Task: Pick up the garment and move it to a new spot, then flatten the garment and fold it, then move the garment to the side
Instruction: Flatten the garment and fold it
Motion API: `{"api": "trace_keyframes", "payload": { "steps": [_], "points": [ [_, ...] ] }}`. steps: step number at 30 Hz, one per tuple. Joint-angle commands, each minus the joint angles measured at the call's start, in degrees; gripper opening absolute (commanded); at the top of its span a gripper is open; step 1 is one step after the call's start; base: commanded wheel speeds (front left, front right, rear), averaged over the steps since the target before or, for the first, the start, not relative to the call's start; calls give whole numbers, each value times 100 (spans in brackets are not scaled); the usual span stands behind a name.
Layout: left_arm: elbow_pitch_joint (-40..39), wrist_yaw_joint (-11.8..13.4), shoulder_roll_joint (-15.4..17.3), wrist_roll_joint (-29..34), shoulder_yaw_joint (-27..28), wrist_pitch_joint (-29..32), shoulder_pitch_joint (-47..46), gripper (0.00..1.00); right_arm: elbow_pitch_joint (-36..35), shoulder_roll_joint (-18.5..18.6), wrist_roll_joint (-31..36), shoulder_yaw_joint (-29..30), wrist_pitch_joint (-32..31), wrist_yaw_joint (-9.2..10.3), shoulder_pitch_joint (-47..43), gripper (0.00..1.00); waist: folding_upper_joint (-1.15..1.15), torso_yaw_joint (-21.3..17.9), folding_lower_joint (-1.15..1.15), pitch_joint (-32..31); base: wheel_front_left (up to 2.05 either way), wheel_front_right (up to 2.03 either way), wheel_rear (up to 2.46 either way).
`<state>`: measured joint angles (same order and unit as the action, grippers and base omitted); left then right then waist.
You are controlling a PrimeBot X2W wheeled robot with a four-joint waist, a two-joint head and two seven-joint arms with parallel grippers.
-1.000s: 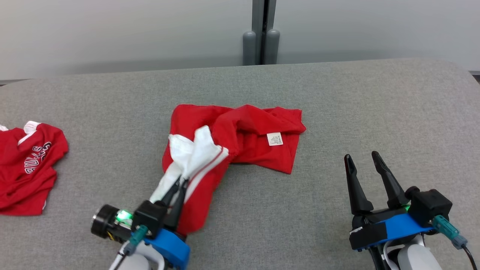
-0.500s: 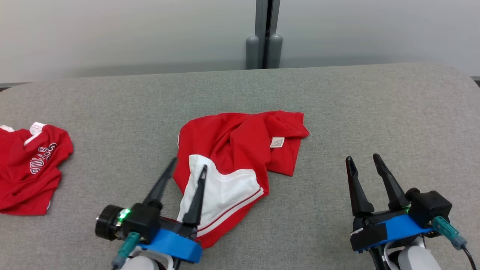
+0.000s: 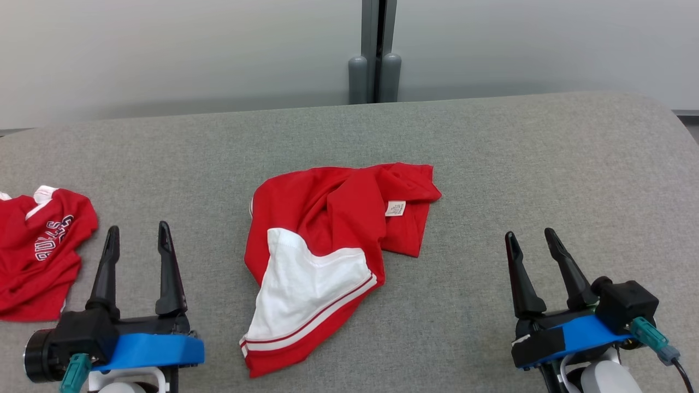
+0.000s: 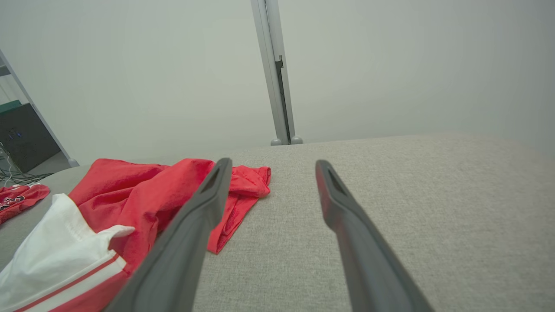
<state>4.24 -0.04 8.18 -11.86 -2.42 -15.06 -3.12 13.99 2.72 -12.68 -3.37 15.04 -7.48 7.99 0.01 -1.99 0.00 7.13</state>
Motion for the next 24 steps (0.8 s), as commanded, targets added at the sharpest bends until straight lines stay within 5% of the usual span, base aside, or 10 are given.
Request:
{"api": "trace_keyframes", "payload": {
  "steps": [1, 11, 24],
  "points": [
    [-11, -60, -77, 77, 95, -17, 83, 100, 27, 32, 36, 27, 22, -3, -20, 100, -1, 10, 0, -5, 0, 0, 0],
    [48, -294, -366, 342, 450, -17, 135, 100, 554, 31, 509, -56, 19, -3, 594, 100, -1, 301, 0, 11, 0, 0, 0],
    [201, -492, -515, 393, 410, -17, -125, 100, 2474, 426, 940, -356, -189, -2, 2531, 100, -1, 984, 0, 388, 0, 0, 0]
  ]
}}
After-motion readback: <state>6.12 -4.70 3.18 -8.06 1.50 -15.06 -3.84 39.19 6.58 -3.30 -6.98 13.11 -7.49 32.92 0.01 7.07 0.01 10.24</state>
